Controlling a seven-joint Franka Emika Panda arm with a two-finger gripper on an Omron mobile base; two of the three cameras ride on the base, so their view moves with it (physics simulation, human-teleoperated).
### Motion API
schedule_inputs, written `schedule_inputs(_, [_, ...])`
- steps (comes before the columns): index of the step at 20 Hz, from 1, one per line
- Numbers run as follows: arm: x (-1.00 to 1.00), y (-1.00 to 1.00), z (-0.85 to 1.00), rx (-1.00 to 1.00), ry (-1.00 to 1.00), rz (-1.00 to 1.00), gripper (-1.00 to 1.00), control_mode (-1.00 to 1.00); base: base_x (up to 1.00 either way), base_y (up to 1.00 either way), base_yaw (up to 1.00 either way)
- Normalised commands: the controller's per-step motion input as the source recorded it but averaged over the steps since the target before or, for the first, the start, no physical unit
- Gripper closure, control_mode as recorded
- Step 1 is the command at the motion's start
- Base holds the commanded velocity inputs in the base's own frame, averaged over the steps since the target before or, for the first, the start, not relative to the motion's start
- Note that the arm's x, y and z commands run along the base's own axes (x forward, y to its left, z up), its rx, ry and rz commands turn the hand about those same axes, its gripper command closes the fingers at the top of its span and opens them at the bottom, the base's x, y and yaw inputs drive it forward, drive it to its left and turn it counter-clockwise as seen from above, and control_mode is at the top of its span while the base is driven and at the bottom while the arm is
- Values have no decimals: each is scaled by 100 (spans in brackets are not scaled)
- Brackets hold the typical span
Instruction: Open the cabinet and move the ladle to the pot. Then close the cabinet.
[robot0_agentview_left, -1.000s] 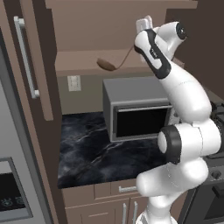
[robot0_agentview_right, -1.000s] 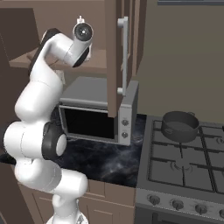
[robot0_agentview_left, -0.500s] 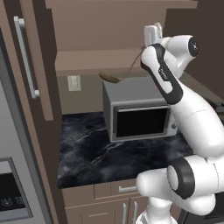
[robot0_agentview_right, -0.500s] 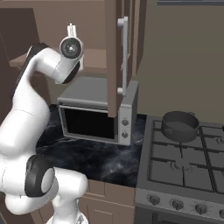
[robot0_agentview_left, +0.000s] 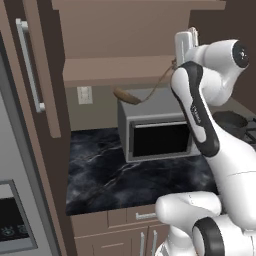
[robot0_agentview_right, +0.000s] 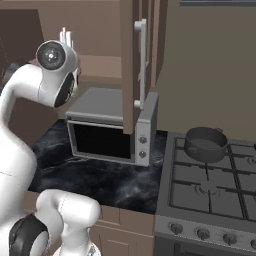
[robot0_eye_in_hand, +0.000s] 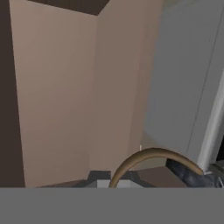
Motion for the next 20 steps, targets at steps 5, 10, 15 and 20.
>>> schedule_inputs(5, [-90,-6,0,-1,-11,-2,100,-100,0,0,0])
schedule_inputs(10, [-72,-4,0,0,-17,0,100,-100,0,0,0])
schedule_inputs(15, [-42,-4,0,0,-5,0,100,-100,0,0,0])
schedule_inputs(20, [-11,-4,0,-11,0,-1,100,-100,0,0,0])
